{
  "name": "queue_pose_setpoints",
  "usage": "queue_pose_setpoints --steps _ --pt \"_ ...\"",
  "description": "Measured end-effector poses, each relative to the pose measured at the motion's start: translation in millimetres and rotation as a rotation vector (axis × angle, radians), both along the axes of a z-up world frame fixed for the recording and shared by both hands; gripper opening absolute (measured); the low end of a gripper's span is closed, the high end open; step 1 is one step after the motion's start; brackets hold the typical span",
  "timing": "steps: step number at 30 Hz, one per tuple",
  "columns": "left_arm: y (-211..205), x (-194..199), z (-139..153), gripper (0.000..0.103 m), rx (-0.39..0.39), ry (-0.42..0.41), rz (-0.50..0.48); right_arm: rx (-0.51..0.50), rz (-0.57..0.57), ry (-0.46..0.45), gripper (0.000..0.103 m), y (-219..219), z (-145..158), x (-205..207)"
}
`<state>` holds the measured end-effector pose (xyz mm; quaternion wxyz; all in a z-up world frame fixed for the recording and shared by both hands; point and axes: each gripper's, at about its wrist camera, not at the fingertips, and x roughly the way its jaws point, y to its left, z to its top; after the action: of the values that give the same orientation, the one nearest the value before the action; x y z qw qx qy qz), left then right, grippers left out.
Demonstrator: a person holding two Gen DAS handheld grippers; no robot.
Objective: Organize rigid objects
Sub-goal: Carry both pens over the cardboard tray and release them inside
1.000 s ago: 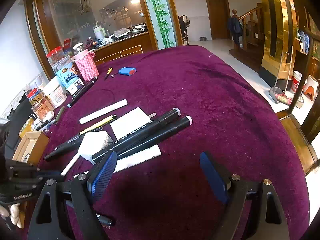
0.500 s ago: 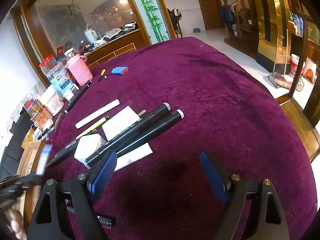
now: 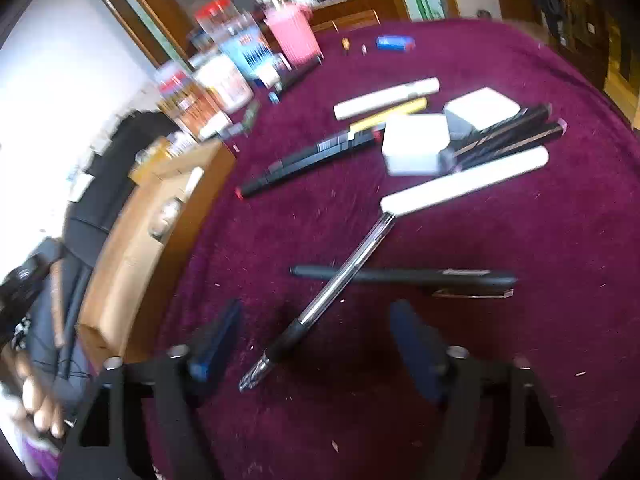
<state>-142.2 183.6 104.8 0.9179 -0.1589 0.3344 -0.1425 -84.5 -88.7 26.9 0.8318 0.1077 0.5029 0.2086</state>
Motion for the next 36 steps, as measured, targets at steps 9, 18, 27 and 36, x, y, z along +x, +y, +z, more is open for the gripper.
queue_pose_setpoints --steps 9,18,27,36 --pt "47 -17 -15 0.007 -0.028 0.024 0.084 -0.140 -0.101 -0.059 0.009 11 -1 6" --pt "74 15 -35 0.007 -0.030 0.127 0.143 0.066 -0.004 -0.097 0.009 19 43 -15" --pt "88 89 -46 0.007 0.057 0.247 0.172 0.201 0.191 0.002 0.010 115 62 25" --pt "113 123 -71 0.007 0.093 0.327 0.229 0.265 0.221 0.176 0.011 211 21 80"
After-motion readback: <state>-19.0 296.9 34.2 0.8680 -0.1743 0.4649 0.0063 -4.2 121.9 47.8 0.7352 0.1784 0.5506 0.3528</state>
